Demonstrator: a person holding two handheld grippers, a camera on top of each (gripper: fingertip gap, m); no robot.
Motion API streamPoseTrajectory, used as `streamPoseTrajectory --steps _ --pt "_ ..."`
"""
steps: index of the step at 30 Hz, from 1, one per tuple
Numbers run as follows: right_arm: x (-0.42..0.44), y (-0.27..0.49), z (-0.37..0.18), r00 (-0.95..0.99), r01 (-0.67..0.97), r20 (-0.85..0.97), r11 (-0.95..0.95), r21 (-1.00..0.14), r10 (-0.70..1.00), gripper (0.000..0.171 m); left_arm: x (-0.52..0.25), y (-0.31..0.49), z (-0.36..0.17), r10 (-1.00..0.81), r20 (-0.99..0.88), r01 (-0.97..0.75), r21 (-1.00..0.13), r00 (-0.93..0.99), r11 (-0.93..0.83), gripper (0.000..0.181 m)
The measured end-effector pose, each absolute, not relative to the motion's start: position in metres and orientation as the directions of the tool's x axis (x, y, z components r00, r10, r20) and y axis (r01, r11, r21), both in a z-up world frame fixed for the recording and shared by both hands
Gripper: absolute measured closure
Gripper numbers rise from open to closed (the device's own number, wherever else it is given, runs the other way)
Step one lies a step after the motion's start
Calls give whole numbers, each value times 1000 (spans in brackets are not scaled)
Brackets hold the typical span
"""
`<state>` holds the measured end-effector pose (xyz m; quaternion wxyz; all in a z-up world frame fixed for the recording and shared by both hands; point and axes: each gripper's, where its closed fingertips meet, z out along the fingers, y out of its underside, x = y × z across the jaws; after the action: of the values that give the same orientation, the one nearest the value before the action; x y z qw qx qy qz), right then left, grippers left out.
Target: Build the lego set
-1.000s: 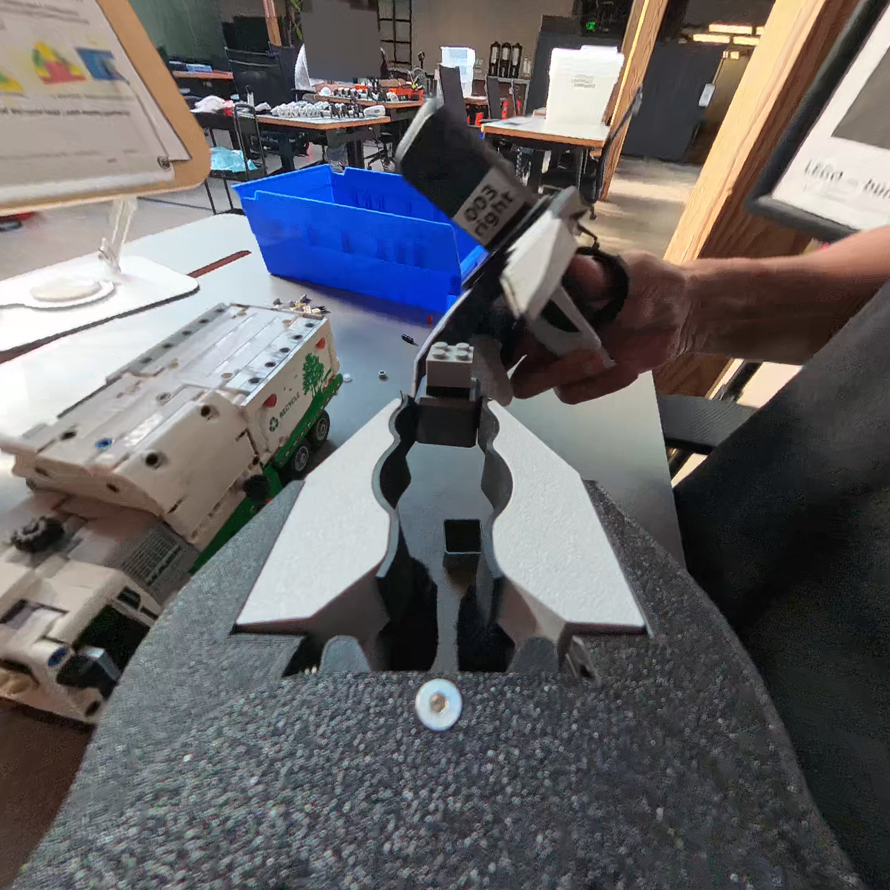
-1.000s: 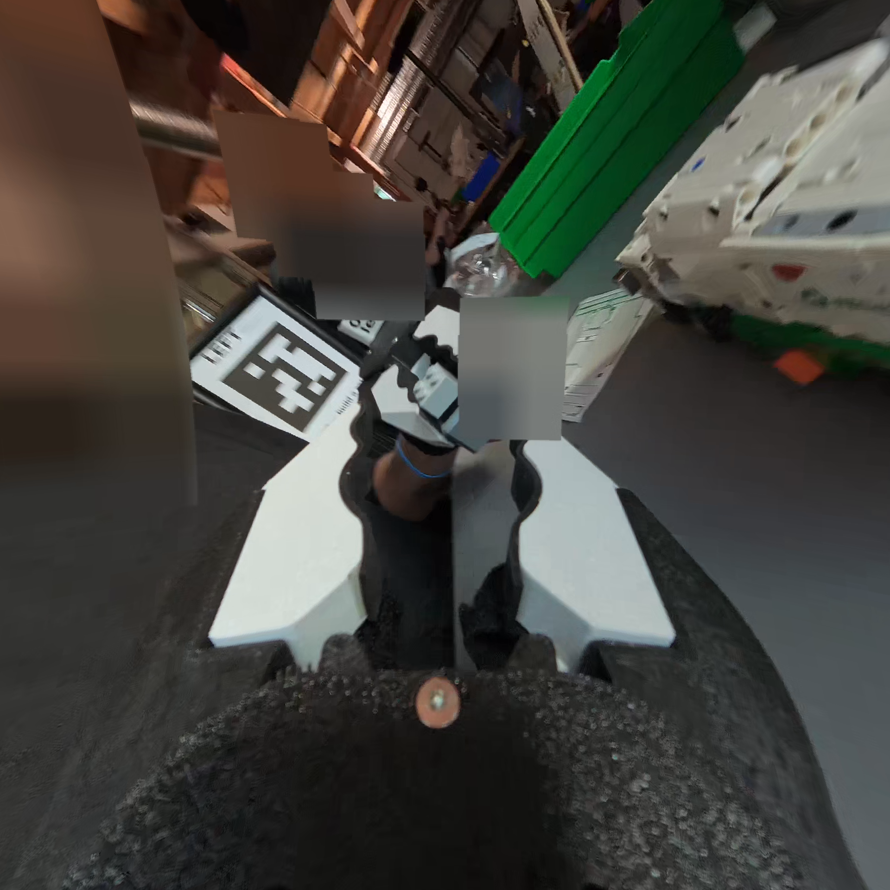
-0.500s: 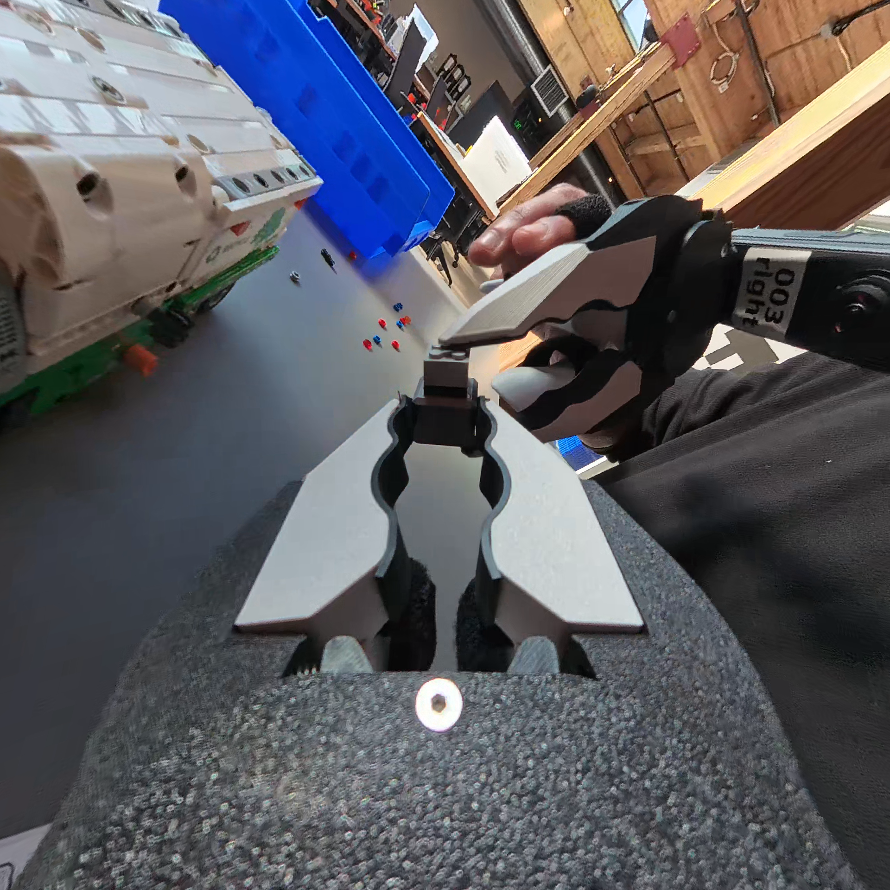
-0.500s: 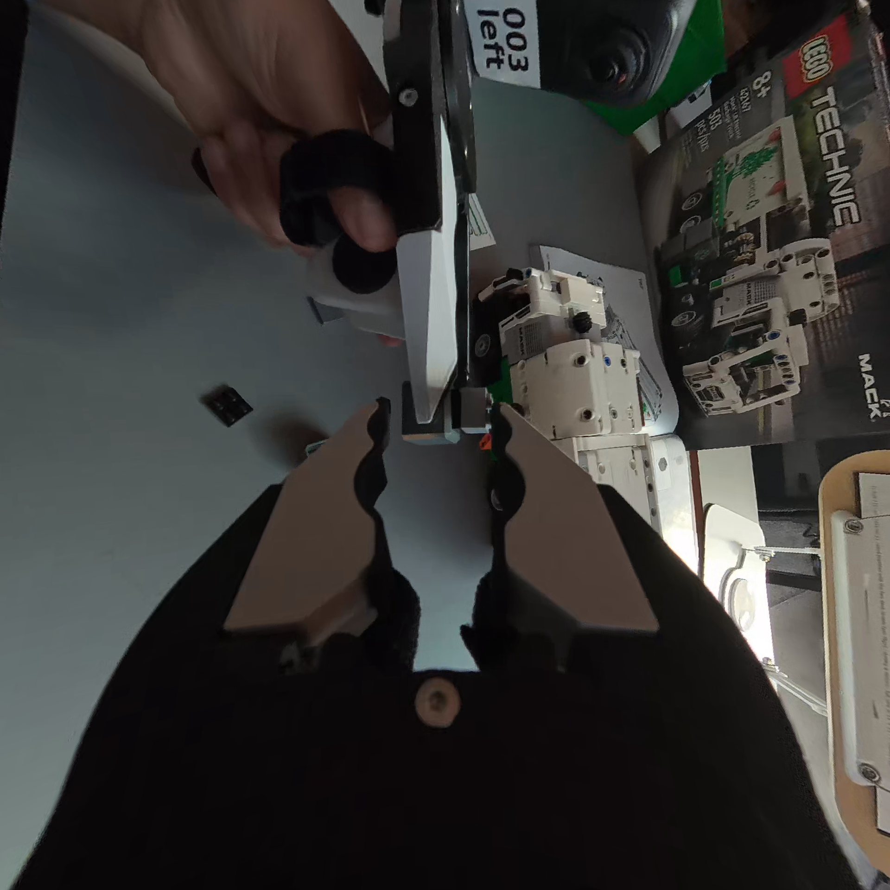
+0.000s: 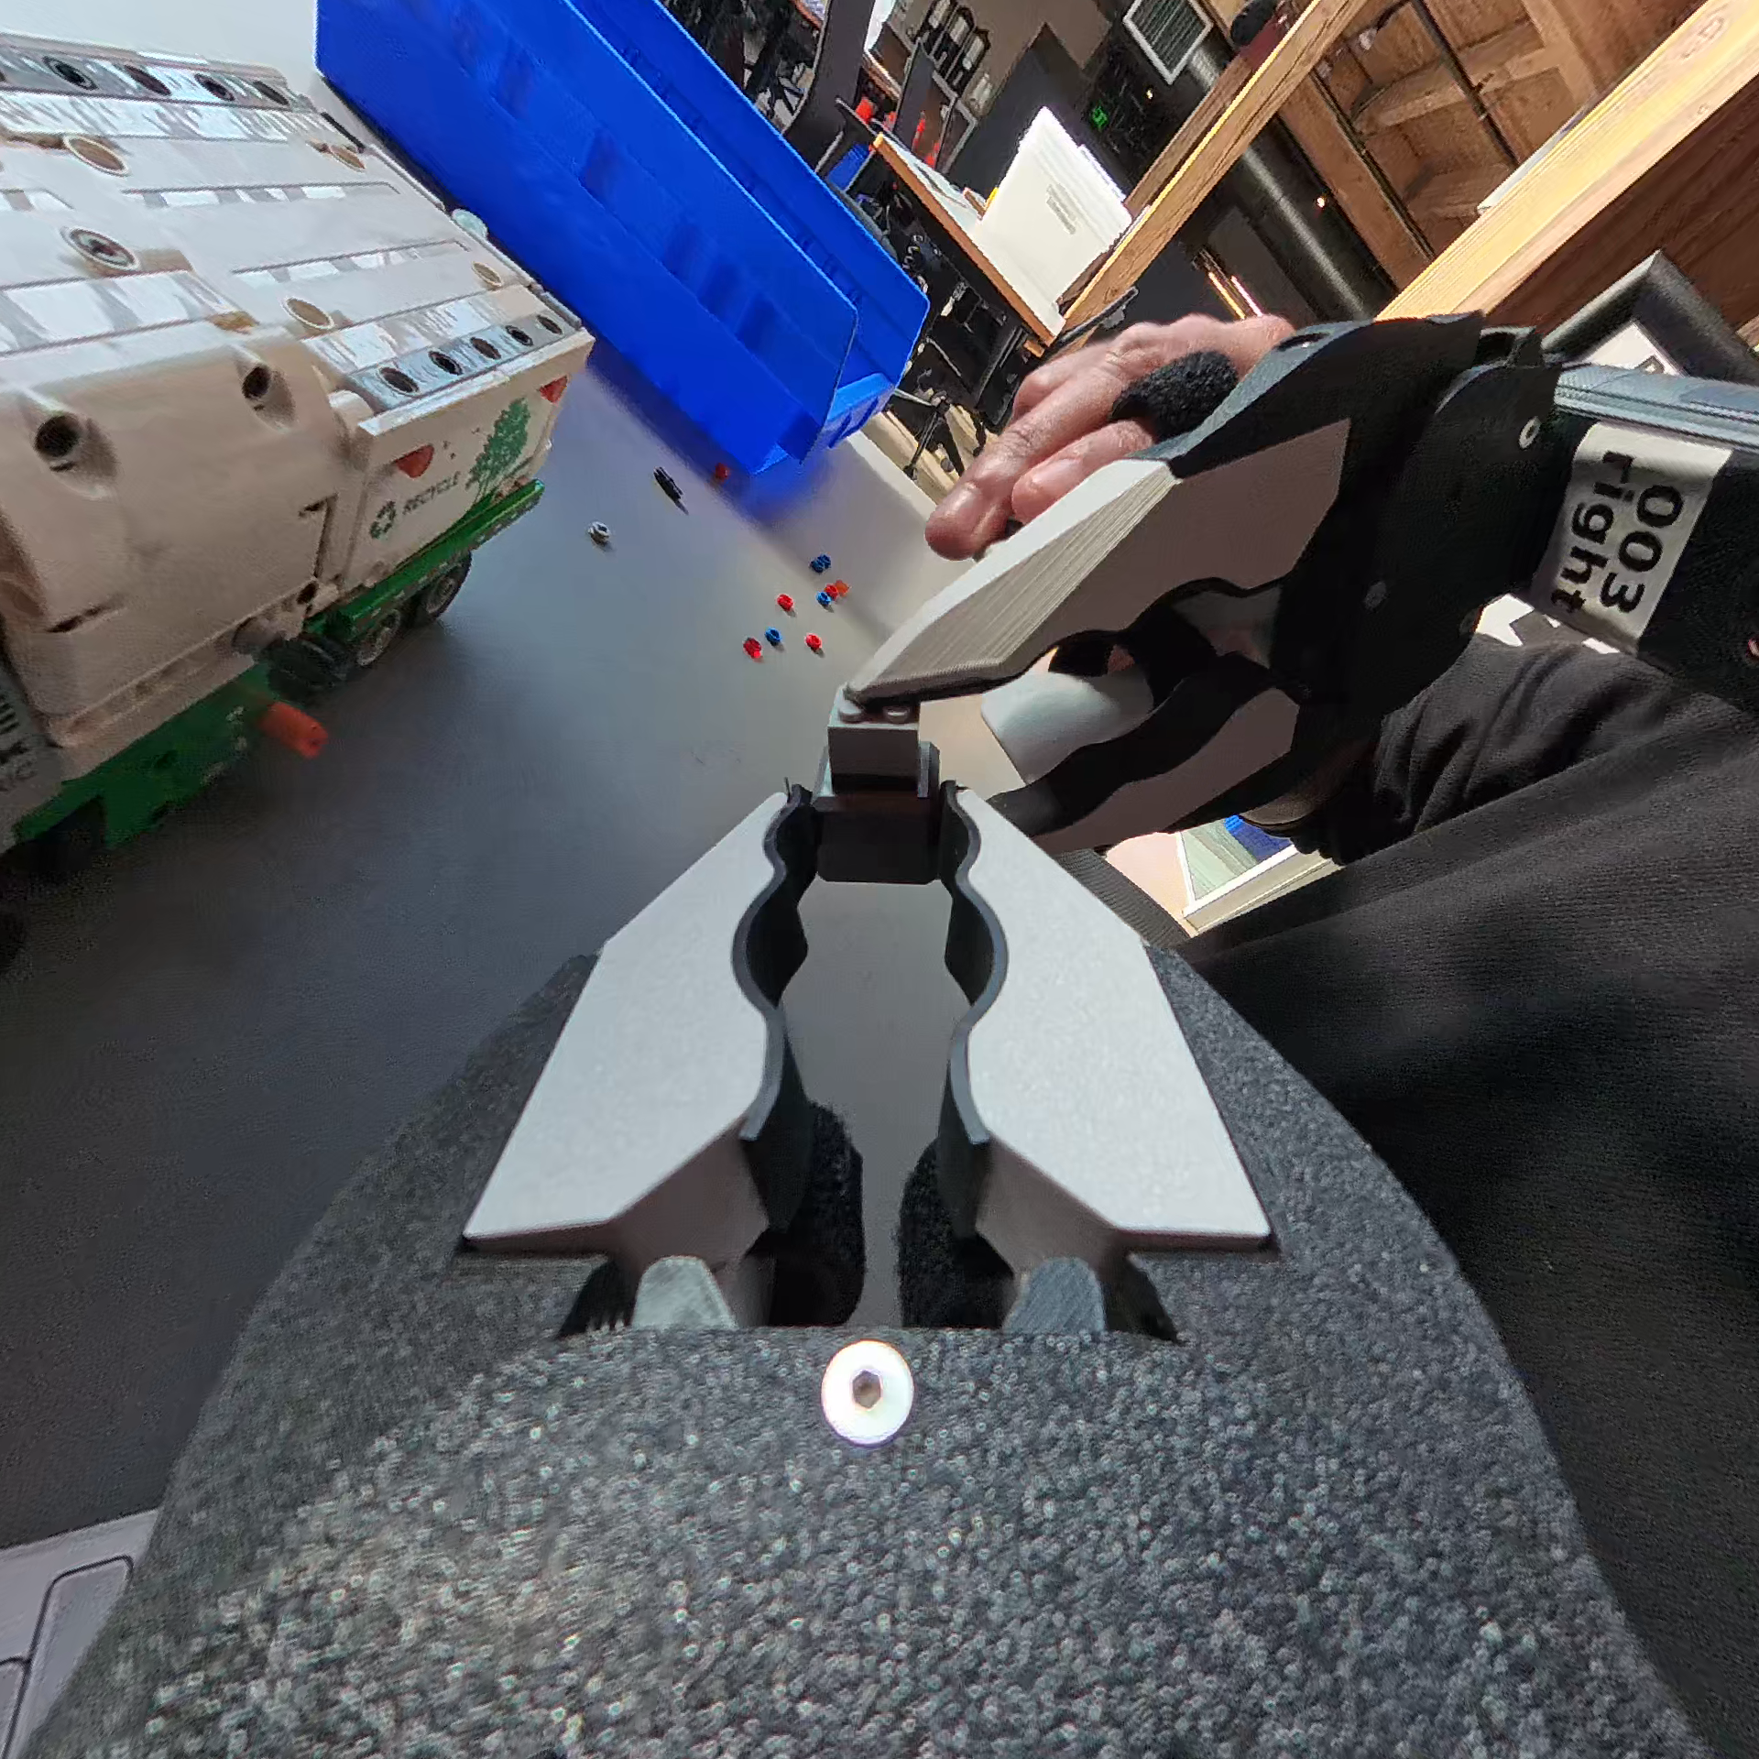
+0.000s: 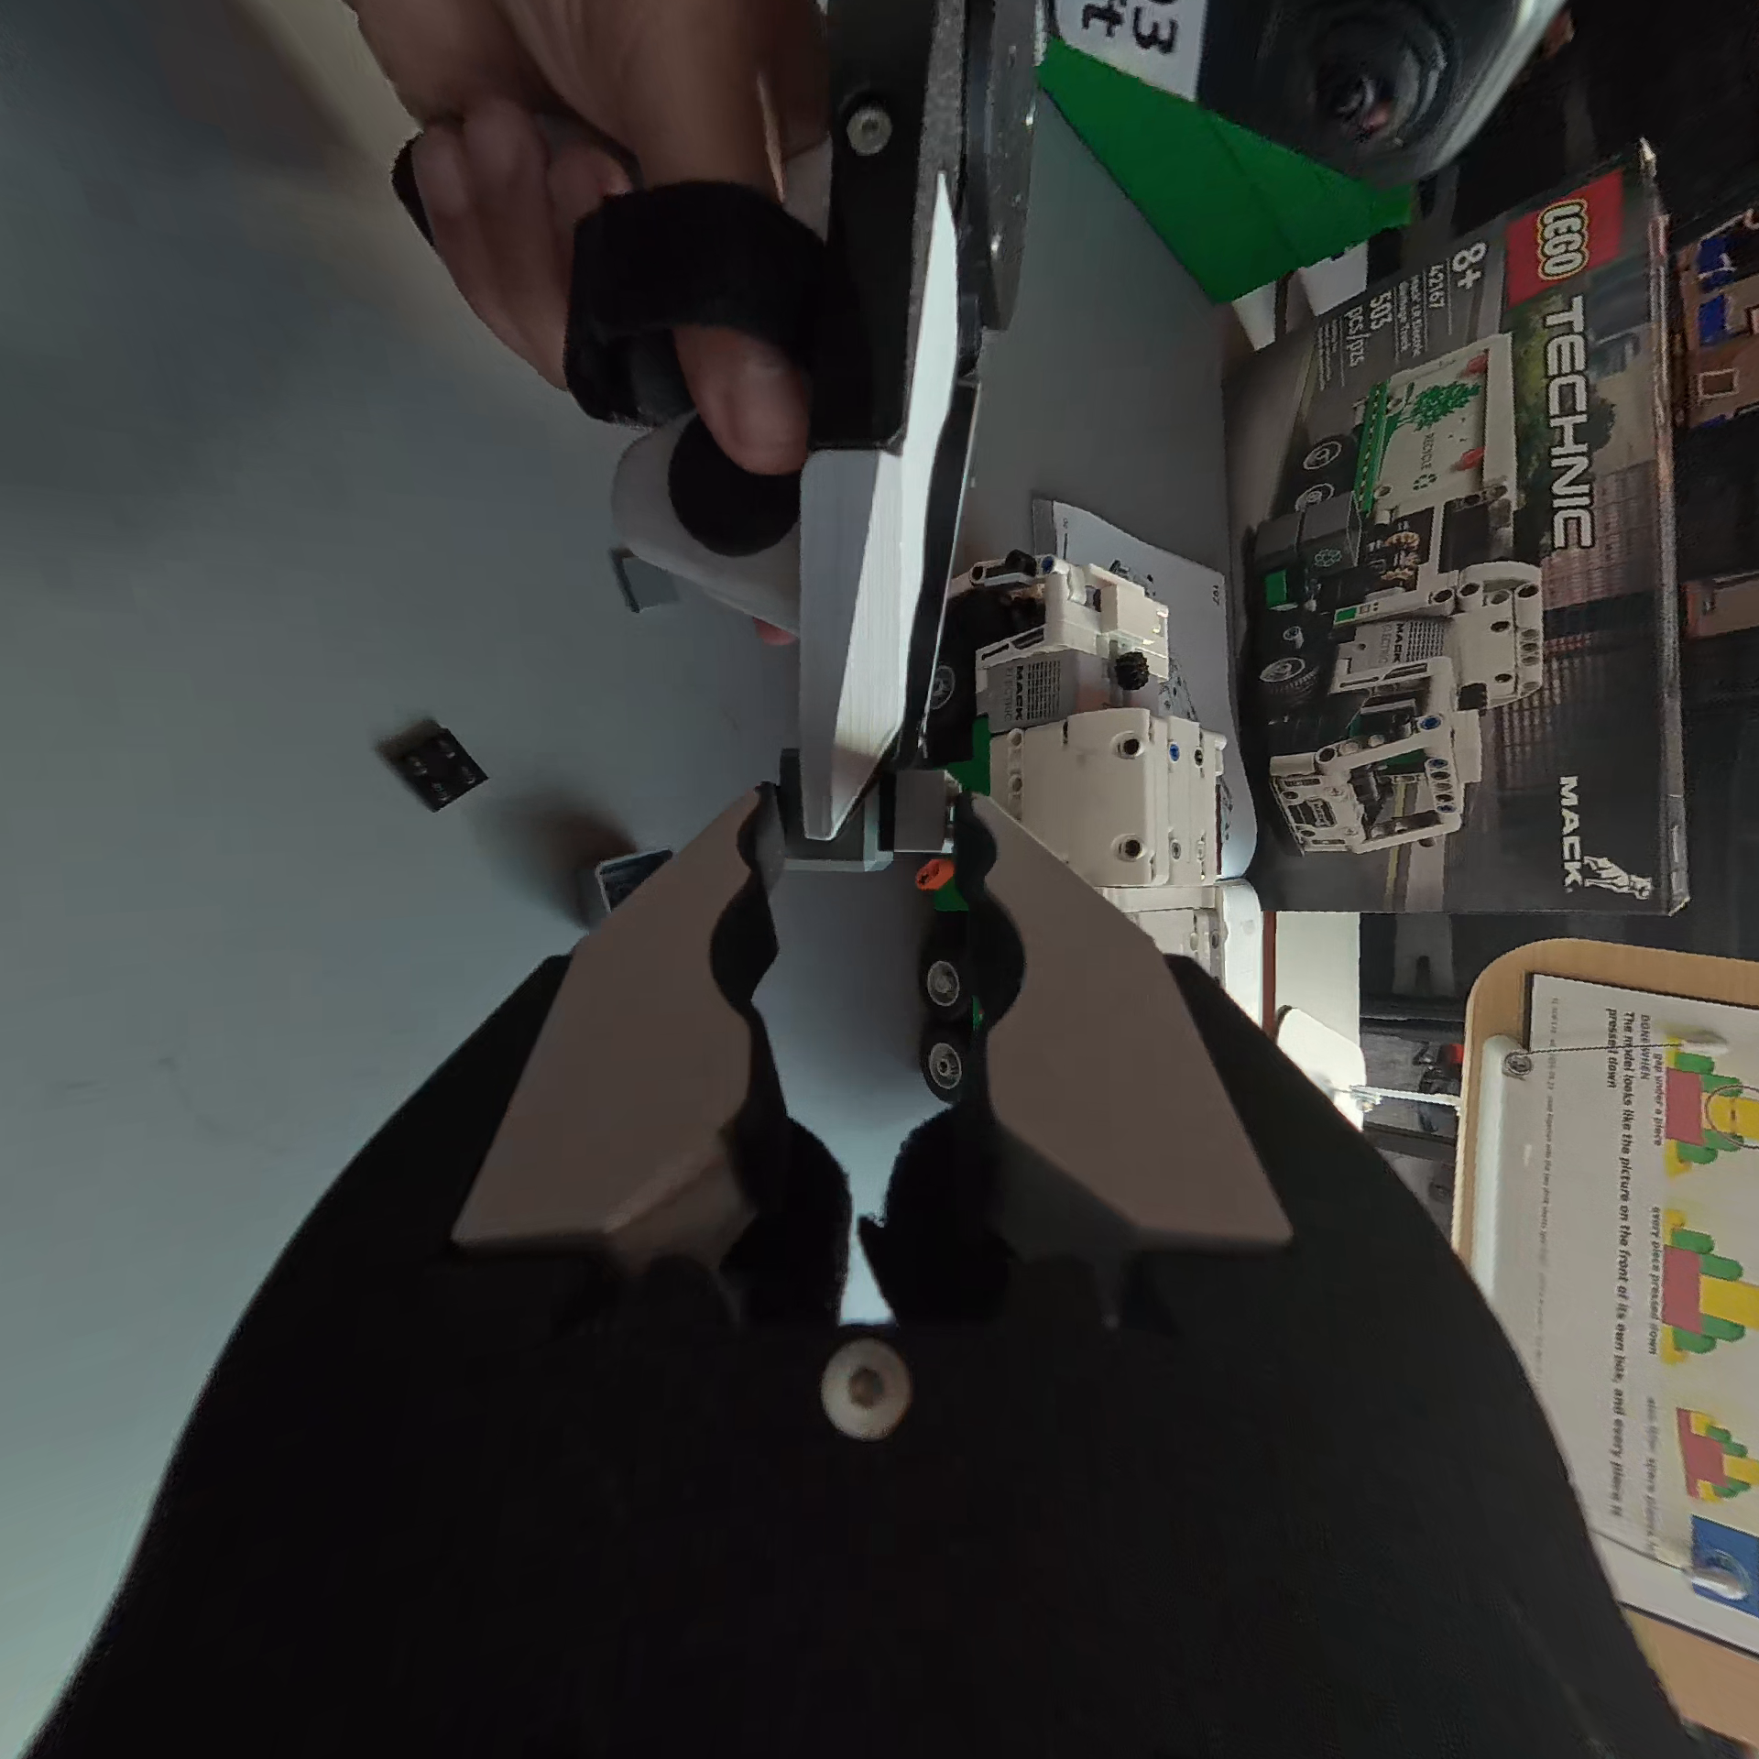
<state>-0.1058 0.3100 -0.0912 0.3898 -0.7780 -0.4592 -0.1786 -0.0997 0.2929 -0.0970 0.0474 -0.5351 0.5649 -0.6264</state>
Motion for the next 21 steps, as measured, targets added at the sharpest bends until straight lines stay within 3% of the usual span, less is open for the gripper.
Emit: streamPoseTrajectory --steps 4,7,11,13,21 --pt "-110 314 -81 647 747 552 -290 -599 526 134 -102 304 -94 -671 608 -518 -771 -425 -370 157" --pt "-110 309 -78 769 581 351 -356 -731 535 130 -107 334 -100 -763 541 -472 -807 -354 -353 157" --pt "-129 284 -122 780 385 -65 -559 -734 623 133 -130 371 -113 -925 280 -399 -902 -256 -163 157" --pt "-146 275 -136 755 330 -174 -597 -731 632 135 -143 368 -112 -938 241 -352 -925 -249 -144 157" --pt "-160 271 -190 819 407 -16 -600 -689 573 141 -167 353 -98 -990 -36 -97 -994 -133 50 157"
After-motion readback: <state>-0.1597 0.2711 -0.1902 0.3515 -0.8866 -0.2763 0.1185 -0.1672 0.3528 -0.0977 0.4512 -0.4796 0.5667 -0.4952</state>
